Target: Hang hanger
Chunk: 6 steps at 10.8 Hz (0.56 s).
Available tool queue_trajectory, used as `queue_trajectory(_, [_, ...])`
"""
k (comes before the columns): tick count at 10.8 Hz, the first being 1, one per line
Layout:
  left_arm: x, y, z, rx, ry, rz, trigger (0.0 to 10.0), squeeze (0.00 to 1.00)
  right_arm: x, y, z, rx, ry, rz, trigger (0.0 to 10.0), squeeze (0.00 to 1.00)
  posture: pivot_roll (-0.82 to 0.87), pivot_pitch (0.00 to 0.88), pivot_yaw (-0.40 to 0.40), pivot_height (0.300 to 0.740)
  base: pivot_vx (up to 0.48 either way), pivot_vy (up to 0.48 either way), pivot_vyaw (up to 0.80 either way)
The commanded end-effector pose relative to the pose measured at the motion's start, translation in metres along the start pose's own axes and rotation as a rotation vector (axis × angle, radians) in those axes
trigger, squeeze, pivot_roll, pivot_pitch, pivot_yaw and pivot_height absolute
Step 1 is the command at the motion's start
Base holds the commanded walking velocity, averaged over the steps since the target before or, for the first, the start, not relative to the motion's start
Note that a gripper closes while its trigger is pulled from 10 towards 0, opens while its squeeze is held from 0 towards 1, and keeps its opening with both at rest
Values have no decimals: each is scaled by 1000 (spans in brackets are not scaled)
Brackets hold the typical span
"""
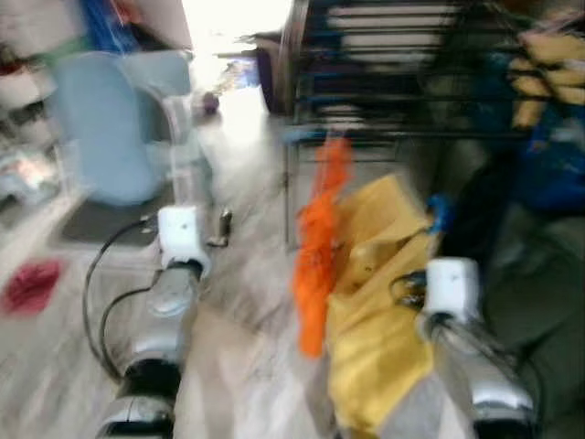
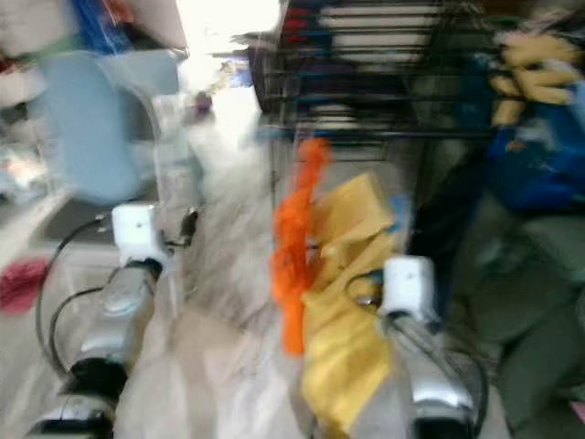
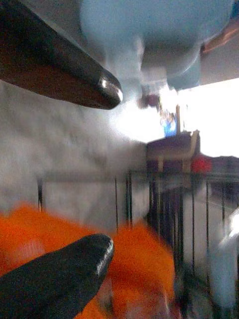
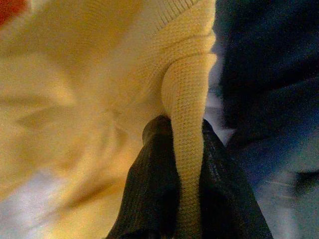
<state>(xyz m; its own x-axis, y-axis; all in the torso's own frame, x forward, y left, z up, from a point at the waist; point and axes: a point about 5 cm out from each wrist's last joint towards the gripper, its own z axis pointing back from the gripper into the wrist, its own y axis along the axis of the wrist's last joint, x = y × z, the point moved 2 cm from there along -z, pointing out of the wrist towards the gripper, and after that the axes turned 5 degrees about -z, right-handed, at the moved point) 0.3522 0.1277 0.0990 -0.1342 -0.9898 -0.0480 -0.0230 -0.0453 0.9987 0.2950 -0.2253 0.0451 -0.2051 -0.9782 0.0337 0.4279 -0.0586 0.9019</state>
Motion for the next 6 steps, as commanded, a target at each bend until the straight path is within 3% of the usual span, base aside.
queue_trajectory(1, [-13, 1, 1, 0, 10, -13, 10000, 0, 0, 20, -2, 81, -42, -7, 10000, 0, -212, 0, 45, 740, 454, 0, 0])
queue_trajectory(3, [-8, 0, 2, -5, -19, 10, 10000, 0, 4, 24, -4, 89, -65, -9, 10000, 0, -212, 0, 47, 740, 454, 0, 0])
queue_trajectory(4, [-7, 0, 1, -7, -22, 29, 10000, 0, 4, 27, -6, 97, -58, 1, 10000, 0, -212, 0, 49, 740, 394, 274, 0])
queue_trajectory(5, [-7, 0, 1, -12, -23, 27, 10000, 0, 6, 30, -8, 97, -52, 9, 10000, 0, -213, 0, 52, 740, 277, 390, 0])
queue_trajectory(6, [-7, 0, 1, -14, -23, 23, 10000, 0, 6, 31, -10, 93, -45, 5, 10000, 0, -212, 0, 53, 740, 0, 0, 0])
